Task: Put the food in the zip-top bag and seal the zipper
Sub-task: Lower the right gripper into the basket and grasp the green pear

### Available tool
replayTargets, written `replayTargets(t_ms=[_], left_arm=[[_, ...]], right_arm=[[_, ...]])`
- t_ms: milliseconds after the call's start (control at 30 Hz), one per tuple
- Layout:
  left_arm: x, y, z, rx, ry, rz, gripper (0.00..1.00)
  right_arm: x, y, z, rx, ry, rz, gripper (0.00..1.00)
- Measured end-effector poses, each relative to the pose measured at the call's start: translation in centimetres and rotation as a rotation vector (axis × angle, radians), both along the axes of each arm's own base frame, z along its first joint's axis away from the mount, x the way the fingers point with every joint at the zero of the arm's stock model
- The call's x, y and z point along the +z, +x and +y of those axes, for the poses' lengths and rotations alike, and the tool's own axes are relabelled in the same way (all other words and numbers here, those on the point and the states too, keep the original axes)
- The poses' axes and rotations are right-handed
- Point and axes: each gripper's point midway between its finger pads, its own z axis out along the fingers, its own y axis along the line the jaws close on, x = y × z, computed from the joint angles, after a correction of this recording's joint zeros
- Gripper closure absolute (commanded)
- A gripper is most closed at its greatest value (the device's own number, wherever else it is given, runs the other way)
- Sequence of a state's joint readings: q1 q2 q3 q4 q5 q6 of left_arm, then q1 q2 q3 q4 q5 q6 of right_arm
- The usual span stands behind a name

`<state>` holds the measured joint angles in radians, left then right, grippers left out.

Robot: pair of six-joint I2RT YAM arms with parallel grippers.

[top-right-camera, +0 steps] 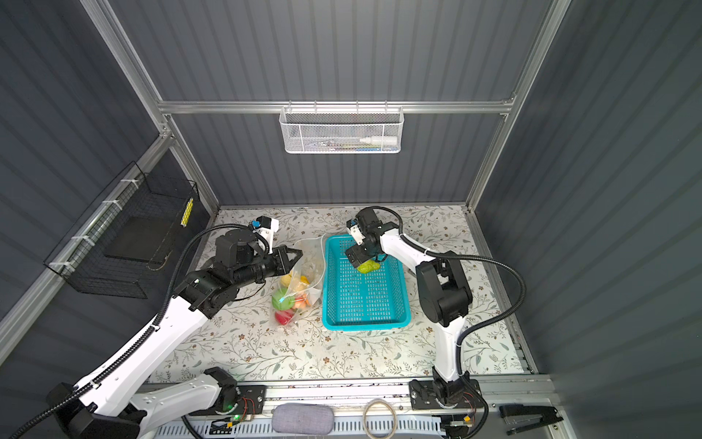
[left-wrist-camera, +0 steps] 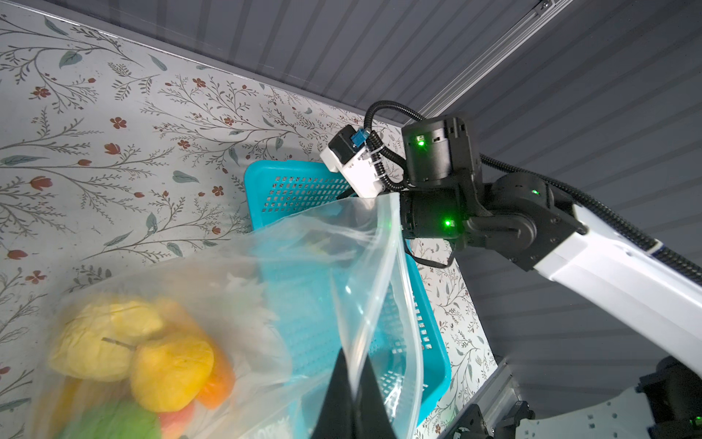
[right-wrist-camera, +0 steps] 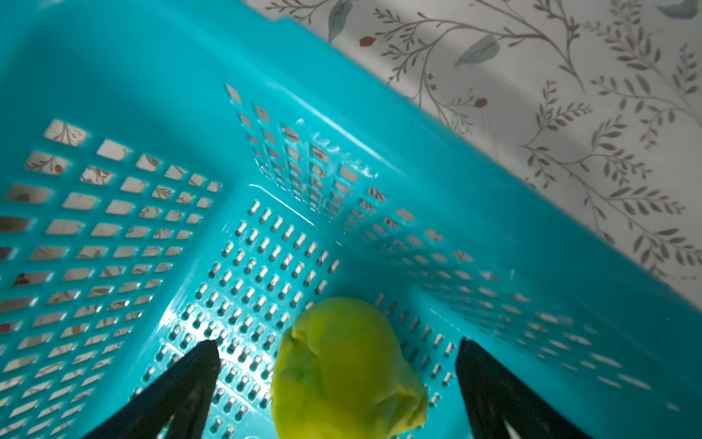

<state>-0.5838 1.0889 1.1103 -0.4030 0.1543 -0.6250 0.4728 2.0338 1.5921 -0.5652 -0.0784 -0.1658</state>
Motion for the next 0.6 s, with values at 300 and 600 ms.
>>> replayTargets(t_ms=[300,600], left_arm=[[0.0,0.0,0.0,0.000,0.000,0.000,1.00],[0.0,0.0,0.0,0.000,0.000,0.000,1.00]], right_arm=[[-1.8,-1.8,0.4,0.032,0.016,0.103,0.01],[-3.7,-4.4,-0.6,0.028,-0.007,0.190,0.02]])
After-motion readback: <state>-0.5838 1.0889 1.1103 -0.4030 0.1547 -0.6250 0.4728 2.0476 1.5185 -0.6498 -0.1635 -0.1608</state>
